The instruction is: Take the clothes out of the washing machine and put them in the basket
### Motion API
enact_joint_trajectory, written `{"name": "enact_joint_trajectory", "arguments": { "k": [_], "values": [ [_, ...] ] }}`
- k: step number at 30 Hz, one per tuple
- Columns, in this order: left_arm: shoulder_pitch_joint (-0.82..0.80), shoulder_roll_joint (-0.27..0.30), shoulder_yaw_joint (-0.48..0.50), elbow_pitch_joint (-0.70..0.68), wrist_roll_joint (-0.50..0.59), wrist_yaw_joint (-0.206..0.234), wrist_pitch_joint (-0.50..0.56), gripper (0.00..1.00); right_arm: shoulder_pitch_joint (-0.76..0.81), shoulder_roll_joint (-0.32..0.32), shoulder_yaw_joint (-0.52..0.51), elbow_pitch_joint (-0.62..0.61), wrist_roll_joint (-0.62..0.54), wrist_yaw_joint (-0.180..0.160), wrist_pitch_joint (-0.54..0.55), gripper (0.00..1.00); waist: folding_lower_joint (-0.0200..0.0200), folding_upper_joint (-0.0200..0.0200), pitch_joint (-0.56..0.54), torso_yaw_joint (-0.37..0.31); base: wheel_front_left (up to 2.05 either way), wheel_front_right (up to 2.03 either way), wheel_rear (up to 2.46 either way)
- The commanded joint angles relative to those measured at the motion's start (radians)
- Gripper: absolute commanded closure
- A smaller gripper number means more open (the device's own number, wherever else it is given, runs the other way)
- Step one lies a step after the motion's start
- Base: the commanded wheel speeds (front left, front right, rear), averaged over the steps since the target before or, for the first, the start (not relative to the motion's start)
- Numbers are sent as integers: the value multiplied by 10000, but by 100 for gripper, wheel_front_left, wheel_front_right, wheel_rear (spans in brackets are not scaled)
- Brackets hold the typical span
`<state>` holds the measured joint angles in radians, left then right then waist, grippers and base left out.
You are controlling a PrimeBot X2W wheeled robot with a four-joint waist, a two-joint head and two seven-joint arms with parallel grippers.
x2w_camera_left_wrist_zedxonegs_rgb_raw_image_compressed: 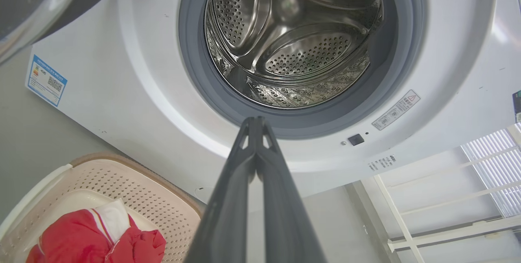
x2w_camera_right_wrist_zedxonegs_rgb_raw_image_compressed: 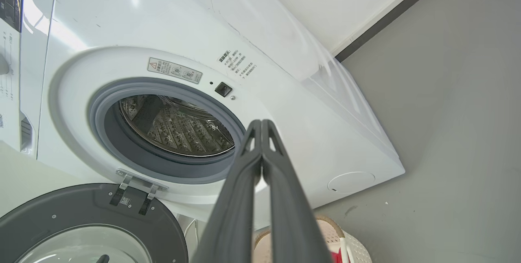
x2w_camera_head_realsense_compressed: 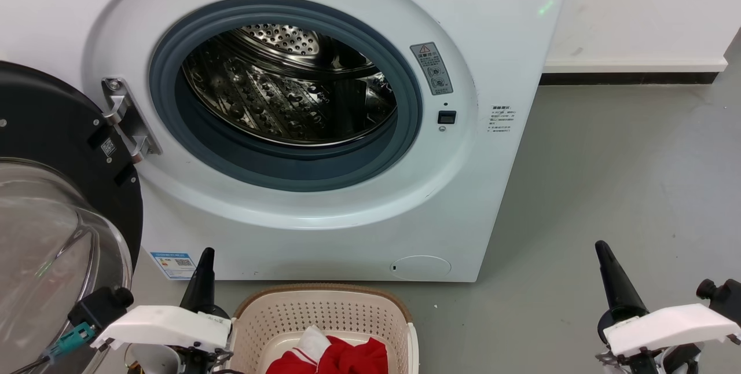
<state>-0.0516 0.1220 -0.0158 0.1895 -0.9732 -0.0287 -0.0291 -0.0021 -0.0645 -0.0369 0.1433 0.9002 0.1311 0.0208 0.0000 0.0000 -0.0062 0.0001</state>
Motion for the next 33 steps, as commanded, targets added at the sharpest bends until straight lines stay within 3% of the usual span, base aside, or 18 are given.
{"name": "enact_joint_trajectory", "arguments": {
  "k": [1, 33],
  "values": [
    [-312, 11, 130, -63, -327, -97, 83, 100, -339, -79, -45, -19, 390, -2, 45, 100, 0, 0, 2, 0, 0, 0, 0],
    [-478, -368, 749, 256, -3424, -597, 787, 100, -729, -75, -289, 506, 3943, -3, 391, 100, 0, 0, 42, -1, 0, 0, 0]
  ]
}}
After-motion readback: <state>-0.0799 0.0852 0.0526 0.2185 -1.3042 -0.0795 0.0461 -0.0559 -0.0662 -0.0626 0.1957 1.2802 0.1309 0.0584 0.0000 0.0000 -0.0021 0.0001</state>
